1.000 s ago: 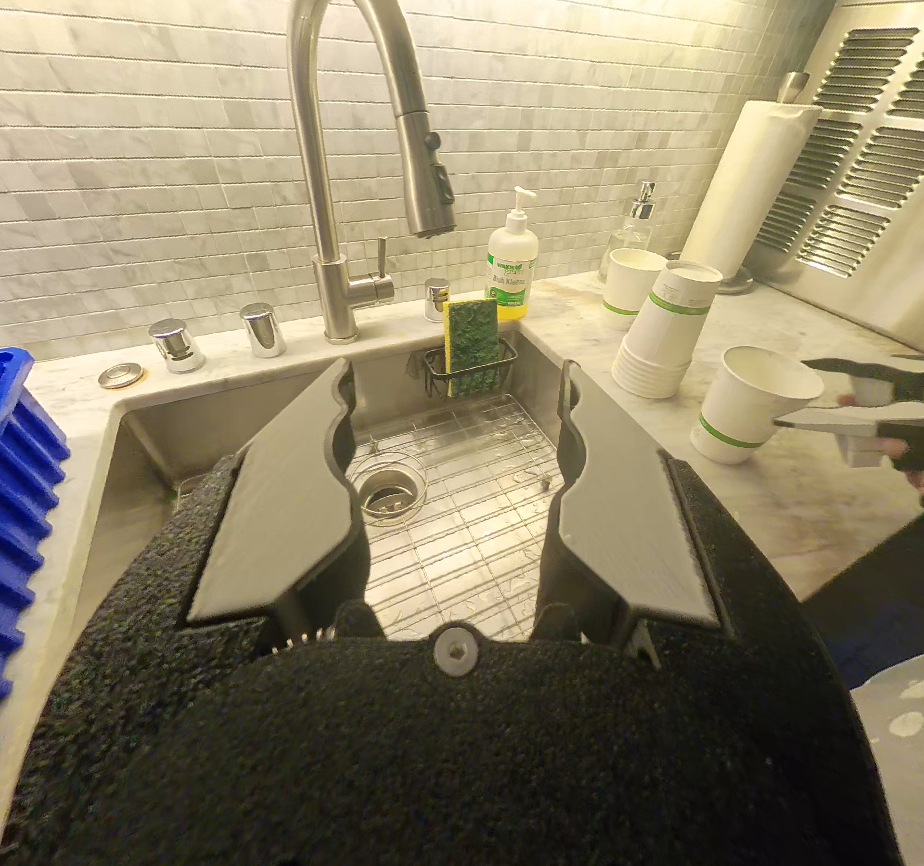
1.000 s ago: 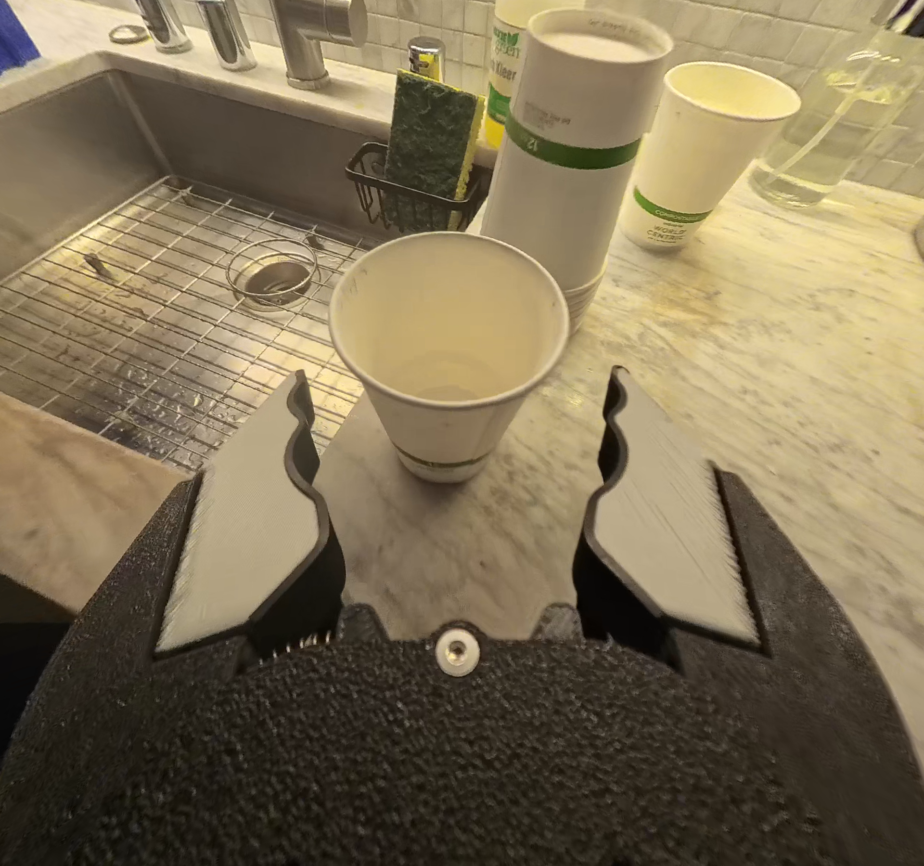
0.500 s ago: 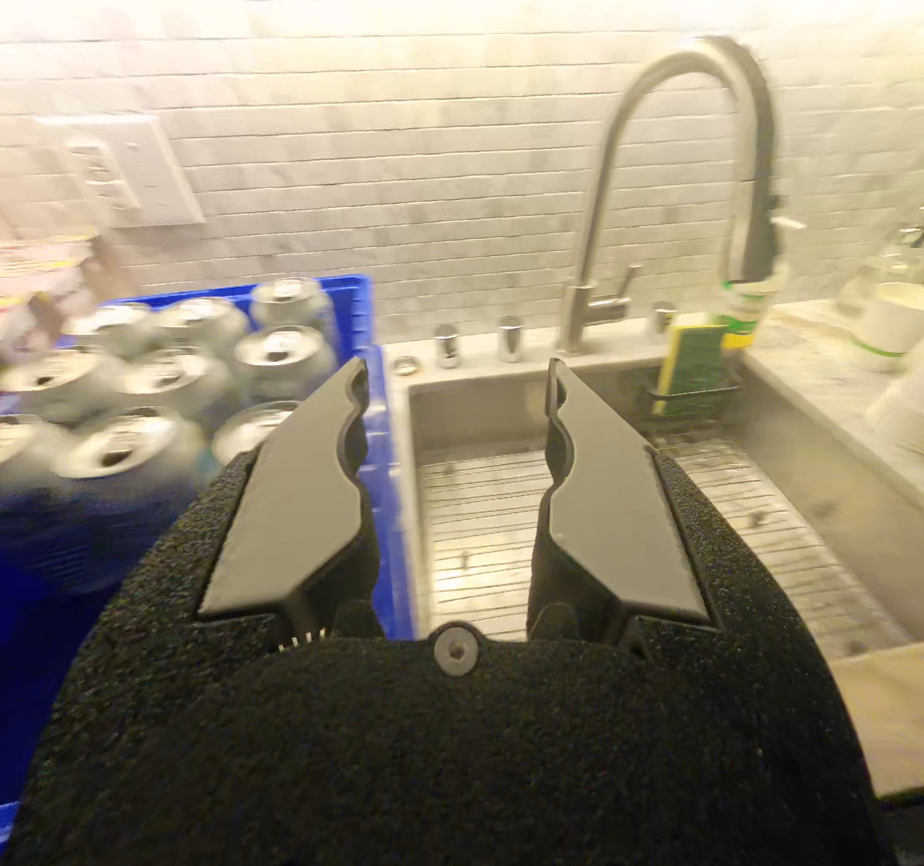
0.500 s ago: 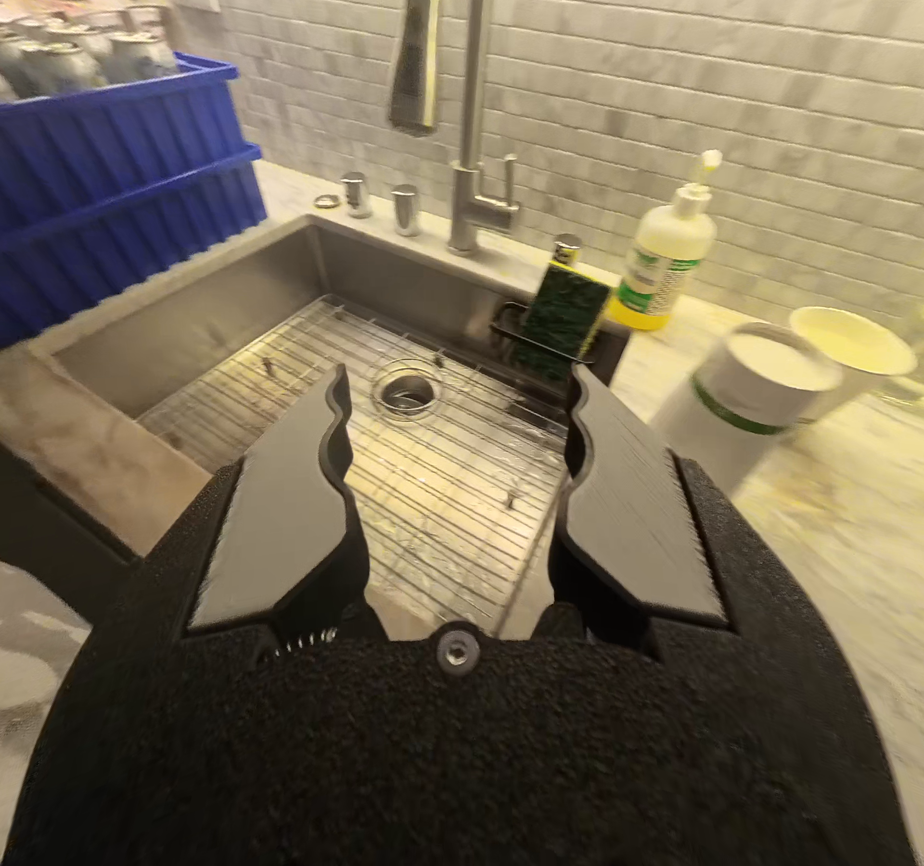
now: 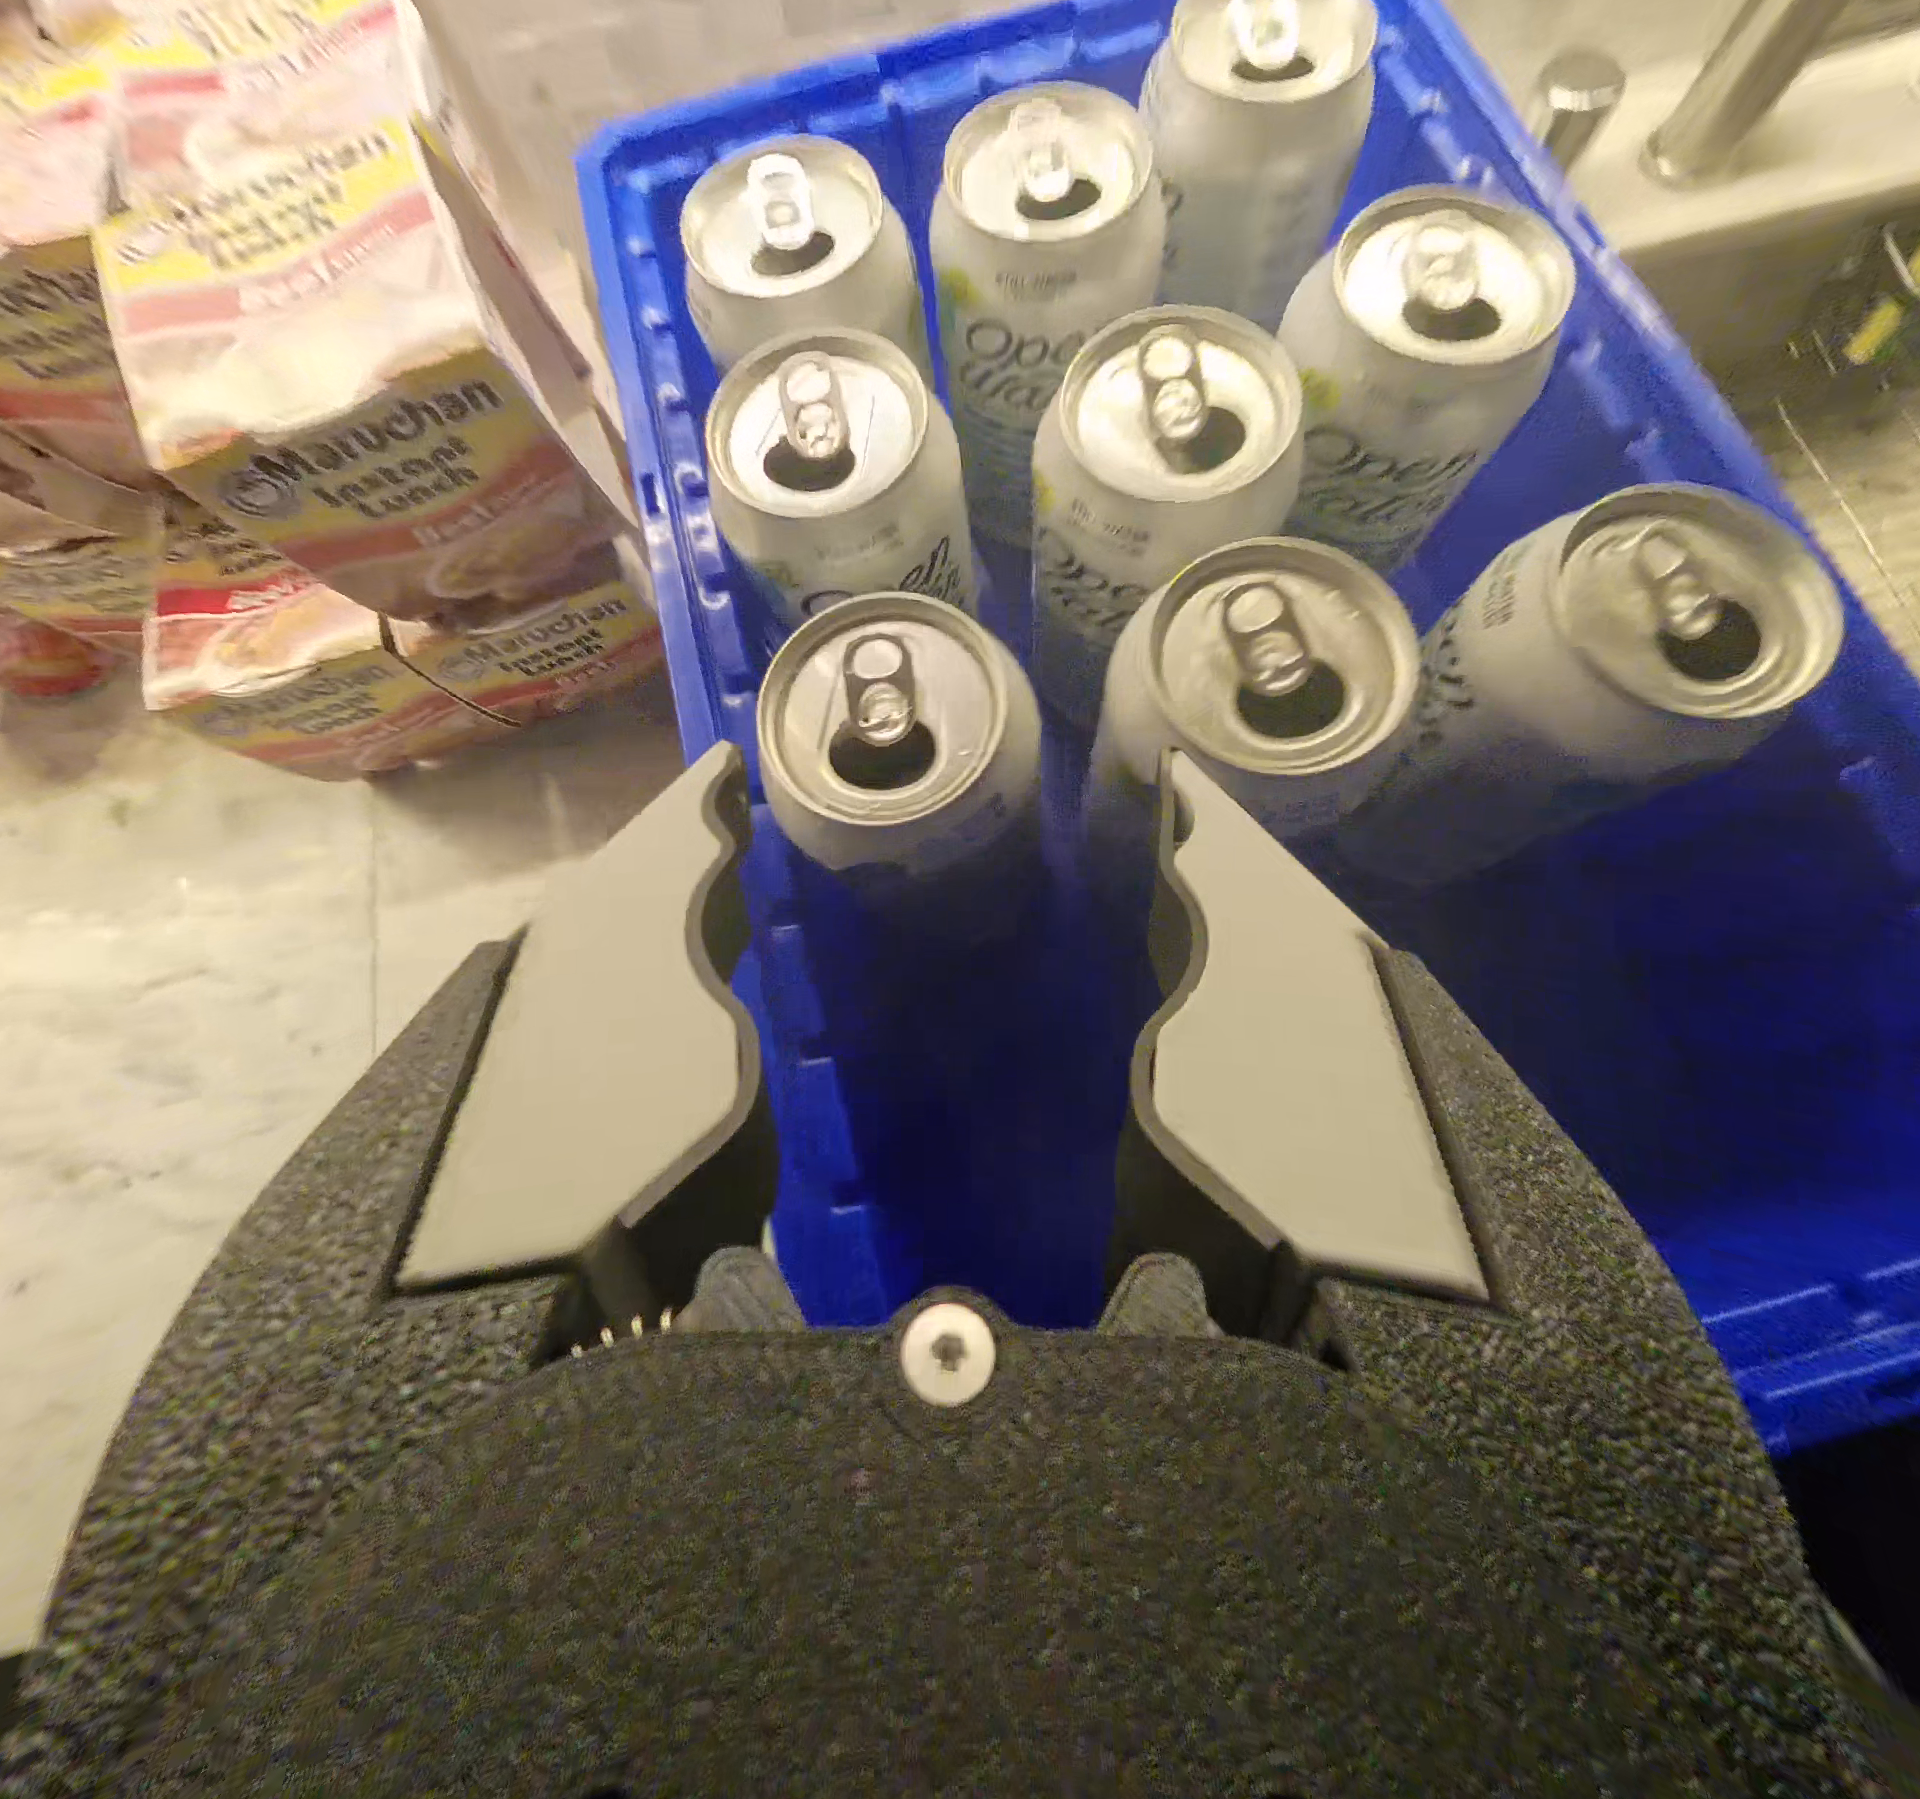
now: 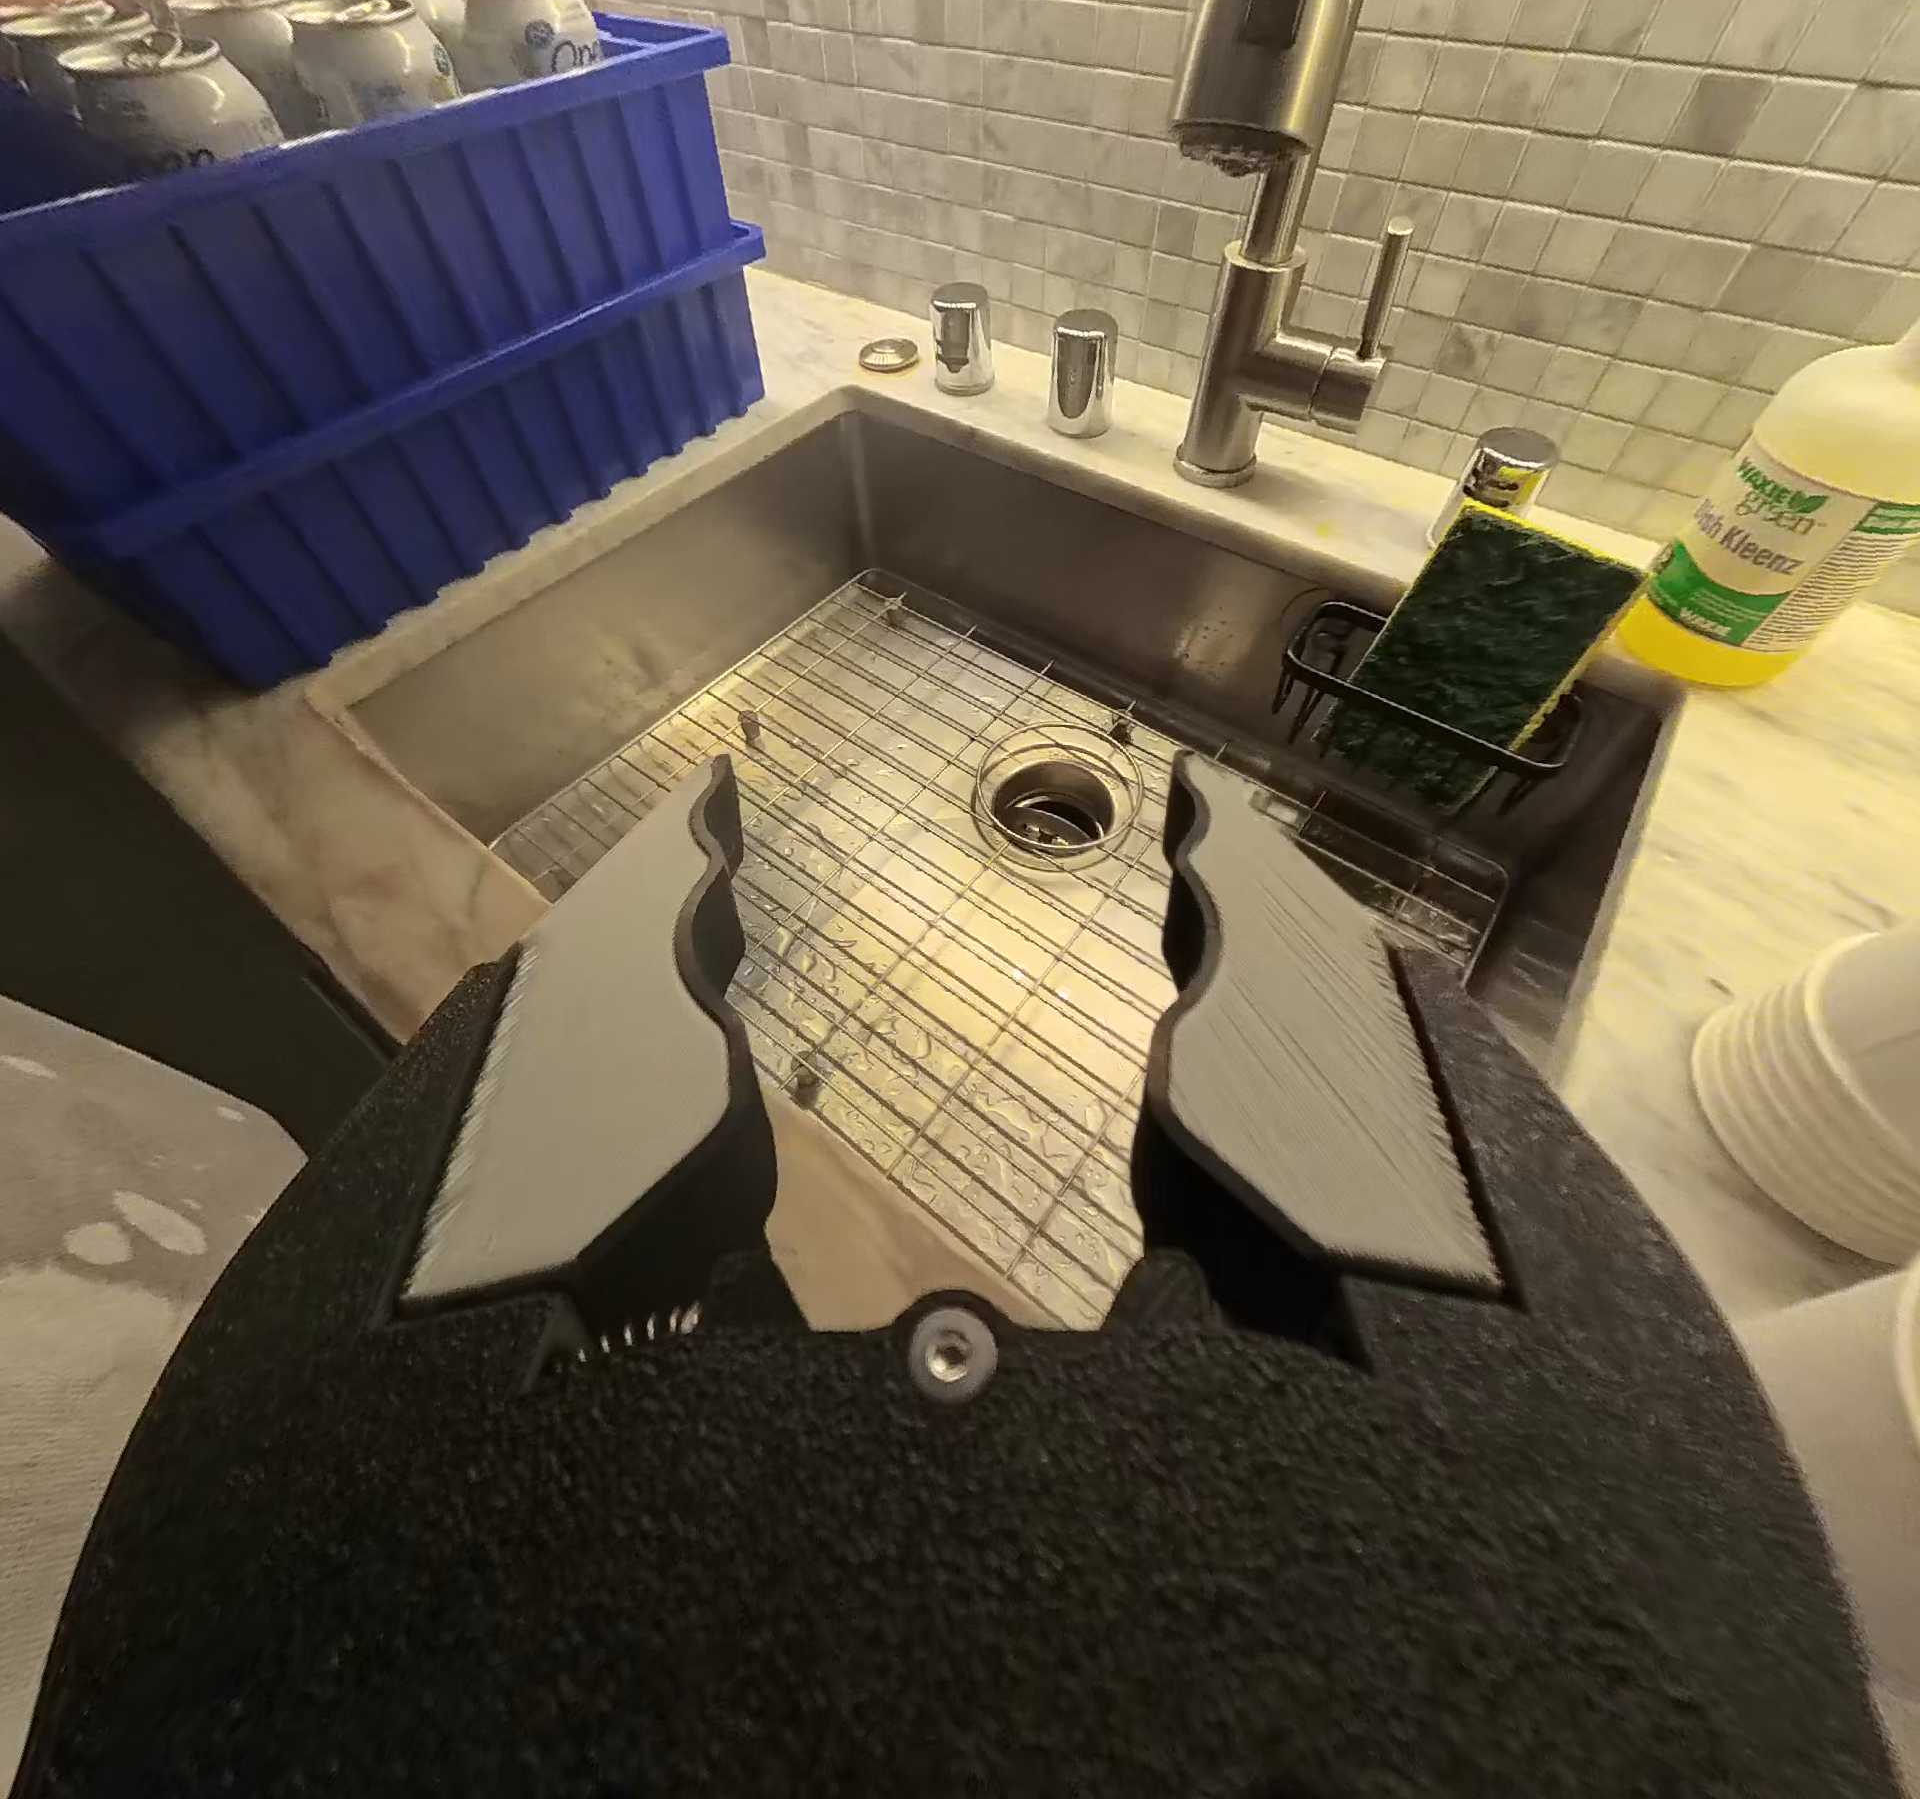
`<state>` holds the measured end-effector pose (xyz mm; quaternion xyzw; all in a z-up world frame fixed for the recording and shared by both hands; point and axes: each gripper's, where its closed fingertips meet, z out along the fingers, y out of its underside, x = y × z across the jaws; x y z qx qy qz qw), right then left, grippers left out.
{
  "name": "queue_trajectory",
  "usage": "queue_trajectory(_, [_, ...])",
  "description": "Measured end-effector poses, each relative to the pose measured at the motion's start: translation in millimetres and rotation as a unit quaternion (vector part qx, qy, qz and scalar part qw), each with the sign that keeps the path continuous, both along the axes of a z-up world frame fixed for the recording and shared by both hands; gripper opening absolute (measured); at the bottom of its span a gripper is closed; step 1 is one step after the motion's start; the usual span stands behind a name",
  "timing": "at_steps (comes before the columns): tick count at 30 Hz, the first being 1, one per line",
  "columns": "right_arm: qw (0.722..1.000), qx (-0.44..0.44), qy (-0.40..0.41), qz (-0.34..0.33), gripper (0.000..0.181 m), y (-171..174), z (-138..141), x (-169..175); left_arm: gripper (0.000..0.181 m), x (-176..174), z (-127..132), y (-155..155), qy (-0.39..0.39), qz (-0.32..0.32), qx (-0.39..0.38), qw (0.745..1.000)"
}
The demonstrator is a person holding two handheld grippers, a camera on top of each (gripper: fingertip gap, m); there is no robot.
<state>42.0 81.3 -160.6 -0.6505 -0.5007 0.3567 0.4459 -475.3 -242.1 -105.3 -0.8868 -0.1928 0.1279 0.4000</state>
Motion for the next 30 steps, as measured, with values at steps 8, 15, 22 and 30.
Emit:
queue_trajectory(8, [1.0, -0.021, -0.021, -0.01, 0.08, -12, -12, -8, 0.078, -17, -36, 16, -0.024, -0.113, -0.084, 0.99])
queue_trajectory(15, [0.999, -0.029, -0.038, -0.01, 0.079, -20, -18, -14, 0.074, -16, -50, 23, -0.012, -0.18, -0.165, 0.97])
queue_trajectory(22, [0.999, -0.024, -0.045, -0.005, 0.078, -25, -17, -24, 0.078, -20, -62, 18, -0.016, -0.189, -0.207, 0.96])
queue_trajectory(30, [0.998, -0.025, -0.05, -0.002, 0.078, -28, -20, -27, 0.076, -20, -53, 16, -0.001, -0.185, -0.179, 0.966])
